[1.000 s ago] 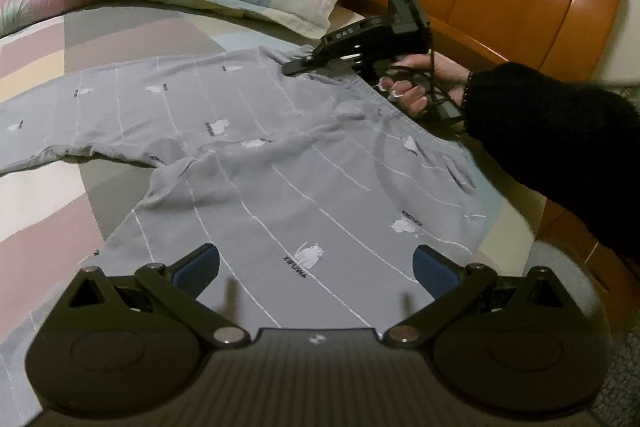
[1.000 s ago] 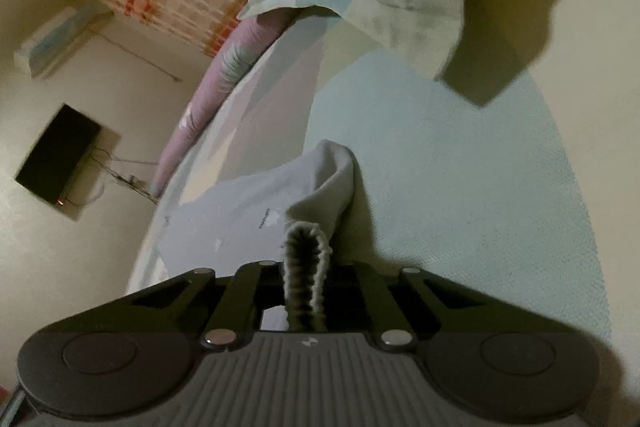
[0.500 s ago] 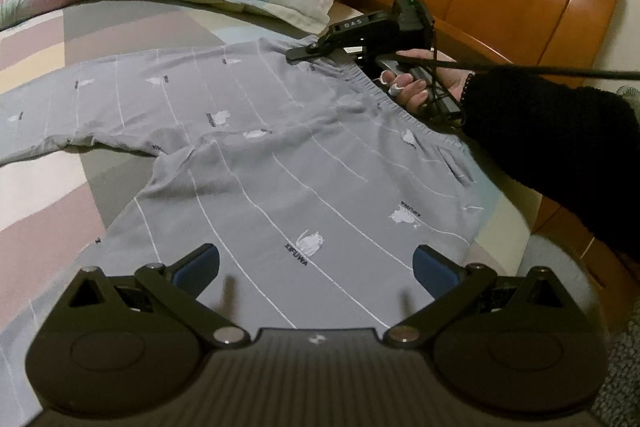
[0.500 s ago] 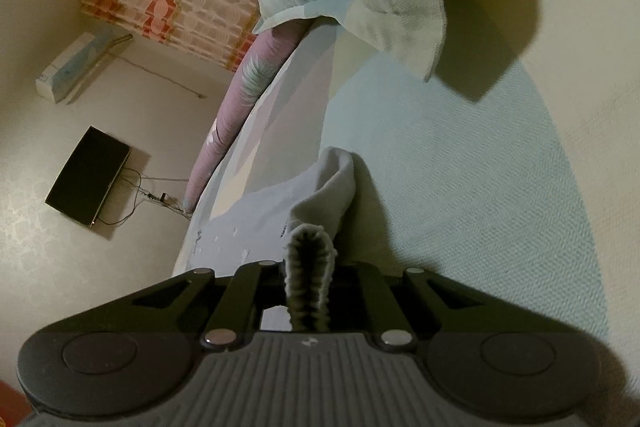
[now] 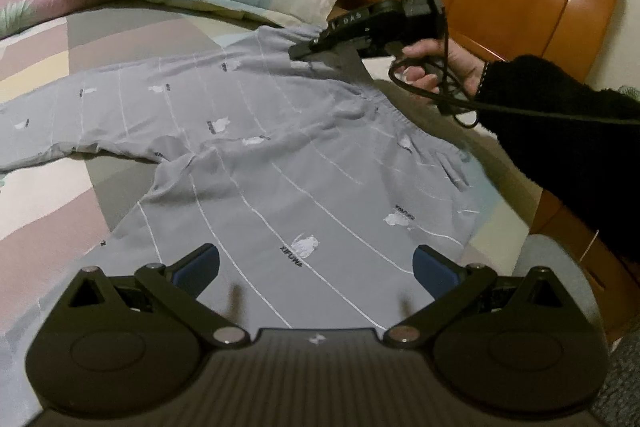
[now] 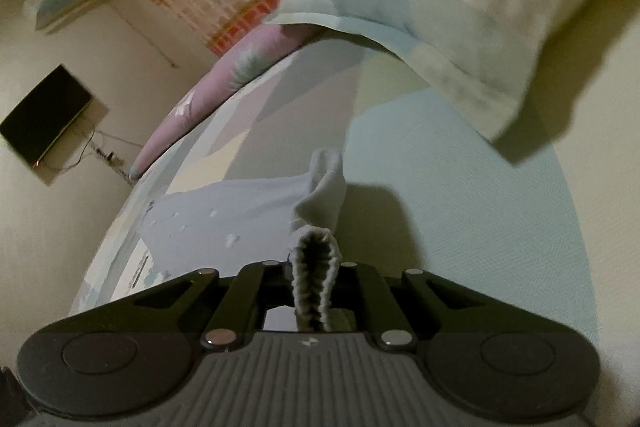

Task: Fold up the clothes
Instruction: 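Lift the pants cuff with the right tool and carry it over the grey top, then grasp the pants waistband with the left tool while the right tool holds the cuff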

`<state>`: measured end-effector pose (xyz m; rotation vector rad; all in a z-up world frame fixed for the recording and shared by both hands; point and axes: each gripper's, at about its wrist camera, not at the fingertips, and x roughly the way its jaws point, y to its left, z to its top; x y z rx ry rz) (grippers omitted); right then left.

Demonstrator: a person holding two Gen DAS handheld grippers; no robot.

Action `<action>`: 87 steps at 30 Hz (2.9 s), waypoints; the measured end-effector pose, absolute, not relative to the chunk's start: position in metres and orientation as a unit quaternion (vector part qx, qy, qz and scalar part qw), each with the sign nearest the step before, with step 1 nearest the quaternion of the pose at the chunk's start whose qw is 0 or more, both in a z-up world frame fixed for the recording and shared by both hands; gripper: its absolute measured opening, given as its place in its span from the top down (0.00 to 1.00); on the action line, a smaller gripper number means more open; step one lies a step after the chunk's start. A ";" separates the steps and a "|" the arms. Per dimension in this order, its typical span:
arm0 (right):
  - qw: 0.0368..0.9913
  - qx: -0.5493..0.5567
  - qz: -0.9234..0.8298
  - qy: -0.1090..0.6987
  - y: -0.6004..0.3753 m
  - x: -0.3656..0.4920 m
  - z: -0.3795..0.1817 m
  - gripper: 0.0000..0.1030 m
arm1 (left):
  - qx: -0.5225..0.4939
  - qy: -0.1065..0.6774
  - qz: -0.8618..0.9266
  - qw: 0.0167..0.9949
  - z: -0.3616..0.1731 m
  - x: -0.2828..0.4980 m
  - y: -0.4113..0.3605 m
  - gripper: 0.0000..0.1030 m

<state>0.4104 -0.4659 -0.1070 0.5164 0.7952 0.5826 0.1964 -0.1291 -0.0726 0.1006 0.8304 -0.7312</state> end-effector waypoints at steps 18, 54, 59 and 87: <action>0.837 0.156 0.374 0.368 -0.426 0.316 -0.058 0.92 | 0.085 0.369 -0.342 0.860 -0.043 0.156 -0.124 0.01; 0.858 -0.172 0.397 0.279 -0.354 0.203 -0.062 0.92 | 0.242 0.368 -0.357 0.824 -0.107 0.272 -0.150 0.12; 0.844 -0.269 0.394 0.245 -0.338 0.178 -0.070 0.91 | 0.233 0.370 -0.355 0.826 -0.109 0.277 -0.145 0.12; 0.812 -0.392 0.371 0.221 -0.325 0.143 -0.094 0.87 | 0.391 0.285 -0.285 0.828 -0.105 0.250 -0.131 0.11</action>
